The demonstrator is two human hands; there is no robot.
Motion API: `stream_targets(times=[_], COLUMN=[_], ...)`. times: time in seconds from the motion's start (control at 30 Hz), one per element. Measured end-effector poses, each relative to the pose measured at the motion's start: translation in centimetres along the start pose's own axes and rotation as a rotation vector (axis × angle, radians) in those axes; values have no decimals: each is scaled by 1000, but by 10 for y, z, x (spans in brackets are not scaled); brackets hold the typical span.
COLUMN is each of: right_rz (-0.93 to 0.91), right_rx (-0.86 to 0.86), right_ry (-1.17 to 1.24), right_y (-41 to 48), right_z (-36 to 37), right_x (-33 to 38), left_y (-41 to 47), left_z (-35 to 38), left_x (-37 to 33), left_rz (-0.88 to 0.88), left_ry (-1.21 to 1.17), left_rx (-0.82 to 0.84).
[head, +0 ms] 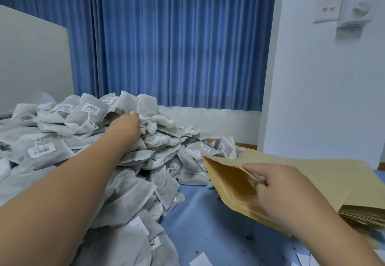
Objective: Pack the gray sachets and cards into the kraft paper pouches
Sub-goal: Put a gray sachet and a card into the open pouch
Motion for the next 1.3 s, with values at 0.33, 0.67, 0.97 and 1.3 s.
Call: stream_targets(times=[0.33,0.67,0.97,1.3], right_rz=[-20,-13,12,-13], right_rx=[-13,-16,-32,-48], right_ry=[-41,8,5,174], right_y=[0,0,4,7], right_z=[0,-13,-15,-20], right_x=[4,-1,-7,-18], left_y=[-5,-78,-172,-215], left_z=[-12,-56,-83,-69], left_x=[14,-47,-106,-159], left_rz=[14,482,740,862], left_ry=[-78,-269,-501,-617], left_rx=[-220,-488,-547,-424])
Point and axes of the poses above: each hand's wrist, its own y-axis towards the middle knuckle, its own z-axis out of the palm, x = y × z, the point moved 6 cm from there along y, towards the middle knuckle, and after that the axes turned 6 degrees about z, right-handed, at the moved point
